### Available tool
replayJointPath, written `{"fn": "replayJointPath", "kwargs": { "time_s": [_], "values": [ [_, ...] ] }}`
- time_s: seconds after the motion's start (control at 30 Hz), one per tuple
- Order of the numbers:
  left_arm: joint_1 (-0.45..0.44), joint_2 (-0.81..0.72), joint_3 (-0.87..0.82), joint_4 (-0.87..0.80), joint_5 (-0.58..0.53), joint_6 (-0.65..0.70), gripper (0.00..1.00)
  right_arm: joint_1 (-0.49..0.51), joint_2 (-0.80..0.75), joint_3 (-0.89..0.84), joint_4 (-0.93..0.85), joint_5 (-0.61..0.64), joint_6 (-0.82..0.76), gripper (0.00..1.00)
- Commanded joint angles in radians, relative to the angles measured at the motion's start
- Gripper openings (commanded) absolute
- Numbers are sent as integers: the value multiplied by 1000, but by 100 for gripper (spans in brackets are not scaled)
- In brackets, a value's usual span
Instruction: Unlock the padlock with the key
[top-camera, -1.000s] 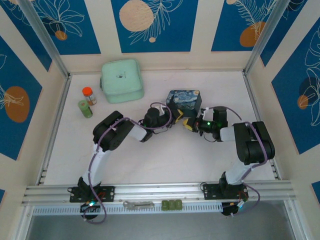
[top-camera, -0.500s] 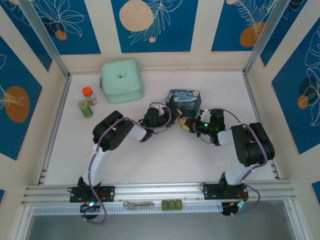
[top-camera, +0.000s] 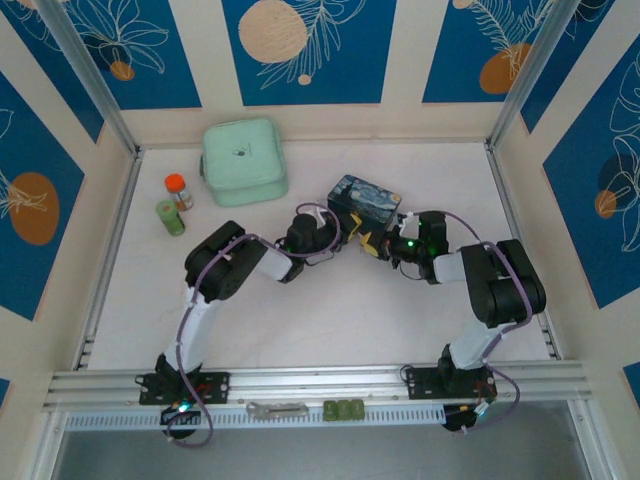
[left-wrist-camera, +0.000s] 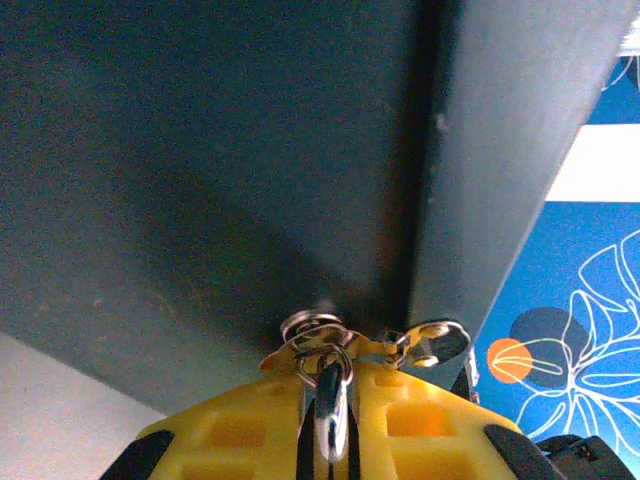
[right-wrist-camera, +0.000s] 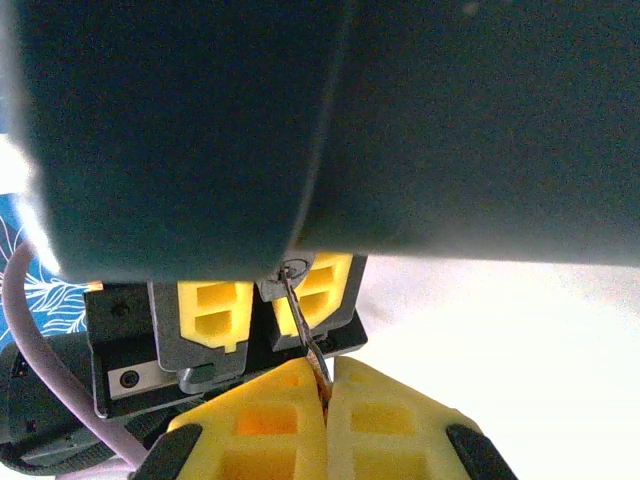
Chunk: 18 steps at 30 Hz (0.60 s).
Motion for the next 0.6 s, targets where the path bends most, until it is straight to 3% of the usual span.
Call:
{"fn": "replayJointPath", "kwargs": {
  "time_s": [0.0, 0.3, 0.57],
  "values": [
    [-36, -24, 3, 55, 43, -7, 0, 5, 17, 51, 0, -26, -9, 0],
    [-60, -21, 7, 48, 59, -13, 0, 5, 64, 84, 19, 16, 59, 0],
    [-60, -19, 0, 61, 54, -16, 0, -26, 1, 101, -161, 43, -72, 0]
  ]
}}
